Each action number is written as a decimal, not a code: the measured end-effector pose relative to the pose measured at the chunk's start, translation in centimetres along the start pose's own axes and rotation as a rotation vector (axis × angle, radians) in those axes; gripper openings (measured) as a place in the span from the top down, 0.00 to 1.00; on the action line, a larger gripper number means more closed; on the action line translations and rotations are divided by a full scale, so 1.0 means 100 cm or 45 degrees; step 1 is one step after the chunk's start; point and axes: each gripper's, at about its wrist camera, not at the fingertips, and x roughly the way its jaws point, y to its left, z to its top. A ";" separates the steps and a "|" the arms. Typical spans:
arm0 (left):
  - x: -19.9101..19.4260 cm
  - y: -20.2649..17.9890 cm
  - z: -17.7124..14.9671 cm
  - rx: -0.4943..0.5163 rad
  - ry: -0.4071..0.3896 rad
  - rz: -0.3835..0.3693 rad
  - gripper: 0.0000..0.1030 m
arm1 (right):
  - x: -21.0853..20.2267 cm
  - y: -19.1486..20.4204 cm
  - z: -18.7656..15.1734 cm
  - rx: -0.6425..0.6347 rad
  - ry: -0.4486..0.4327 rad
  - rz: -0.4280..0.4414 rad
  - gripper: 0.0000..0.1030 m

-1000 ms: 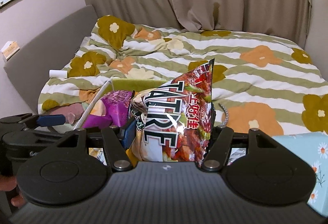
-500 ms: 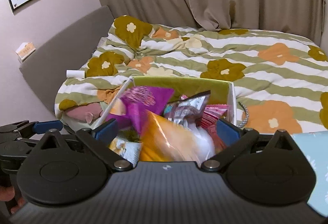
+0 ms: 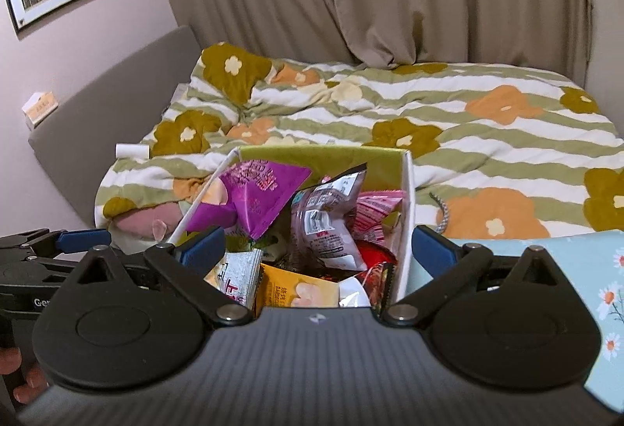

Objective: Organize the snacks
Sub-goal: 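Carry both bags into the yellow-green box and open both grippers, then move both tools over the last bags on the blue daisy mat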

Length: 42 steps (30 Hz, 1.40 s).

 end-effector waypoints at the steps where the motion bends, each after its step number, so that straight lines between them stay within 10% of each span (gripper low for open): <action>1: -0.003 -0.002 0.001 0.008 -0.006 0.000 0.03 | -0.005 -0.001 0.000 0.005 -0.008 -0.010 0.00; 23: -0.033 -0.122 -0.011 0.114 -0.114 0.005 0.00 | -0.083 -0.118 -0.003 0.049 -0.060 -0.127 0.00; 42: 0.066 -0.279 -0.072 0.182 0.112 0.248 0.01 | 0.009 -0.227 0.001 -0.223 0.242 0.148 0.00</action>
